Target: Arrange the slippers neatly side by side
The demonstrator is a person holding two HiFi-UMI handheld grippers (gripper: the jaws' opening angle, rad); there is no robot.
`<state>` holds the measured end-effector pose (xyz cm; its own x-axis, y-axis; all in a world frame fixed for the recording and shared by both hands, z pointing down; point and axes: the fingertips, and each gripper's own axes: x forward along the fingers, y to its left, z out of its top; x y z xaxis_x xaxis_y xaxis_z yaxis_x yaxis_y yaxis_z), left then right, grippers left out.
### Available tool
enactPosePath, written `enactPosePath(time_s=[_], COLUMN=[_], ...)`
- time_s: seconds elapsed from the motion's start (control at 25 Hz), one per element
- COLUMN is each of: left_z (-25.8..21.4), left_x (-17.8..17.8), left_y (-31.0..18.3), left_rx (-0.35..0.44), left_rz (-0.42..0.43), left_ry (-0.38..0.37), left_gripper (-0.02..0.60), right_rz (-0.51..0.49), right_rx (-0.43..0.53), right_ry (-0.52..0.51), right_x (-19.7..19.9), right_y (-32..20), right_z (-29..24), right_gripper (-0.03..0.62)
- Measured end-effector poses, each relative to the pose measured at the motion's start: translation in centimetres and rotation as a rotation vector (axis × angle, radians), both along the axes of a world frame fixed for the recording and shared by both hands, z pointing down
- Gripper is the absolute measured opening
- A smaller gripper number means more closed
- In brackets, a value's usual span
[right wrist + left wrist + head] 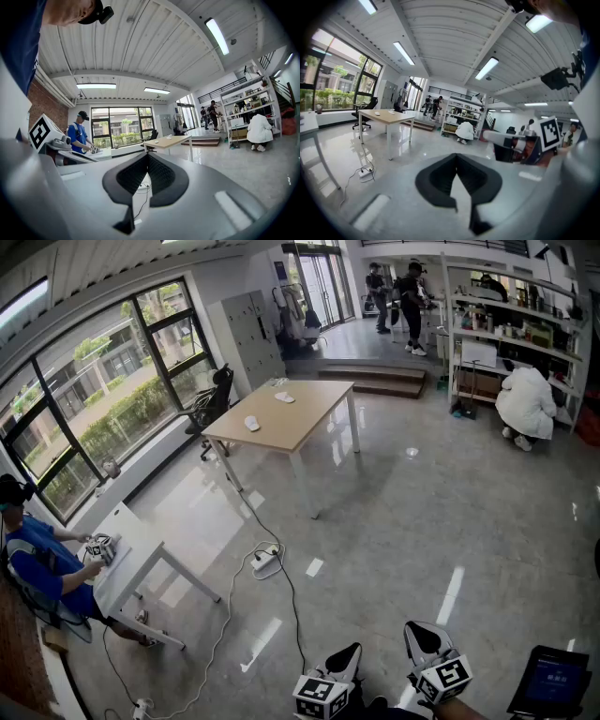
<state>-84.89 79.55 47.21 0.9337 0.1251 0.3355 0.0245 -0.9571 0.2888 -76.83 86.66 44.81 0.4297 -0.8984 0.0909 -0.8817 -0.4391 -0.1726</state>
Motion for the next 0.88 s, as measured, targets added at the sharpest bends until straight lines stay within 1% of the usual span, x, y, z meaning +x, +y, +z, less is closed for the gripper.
enactPosePath(time_s=[0.16,0.32,0.48,0.72,0.88], left_z=[2.3,1.5,1.9,1.5,1.1], left_x=[2.6,6.1,9.2,14.1,17.2], left_y=[-1.2,-3.0,-5.5,-10.2,-13.7], left_rx=[0.016,-0.008,0.011,0.002,-0.012], left_rz=[0.017,0.022,0.057,0.097,0.115], left_ry=[0.001,0.001,0.020,0.014,0.022], left_gripper=[0.003,0.003,0.003,0.003,0.003], right_rz=[-0.004,0.012,0.032,0.061,0.072], right_rx=[-0.009,-0.014,-0.013,-0.033,-0.076], right_ry=[0.002,-0.001,0.002,-0.007,-0.012], right_x=[2.6,5.5,8.4,13.1,15.9], right_y=[-1.3,-3.3,-5.7,-10.1,-13.5], right_z=[0.5,0.9,0.6,0.6,1.8], right_gripper=[0.006,0.006,0.006,0.006,0.006])
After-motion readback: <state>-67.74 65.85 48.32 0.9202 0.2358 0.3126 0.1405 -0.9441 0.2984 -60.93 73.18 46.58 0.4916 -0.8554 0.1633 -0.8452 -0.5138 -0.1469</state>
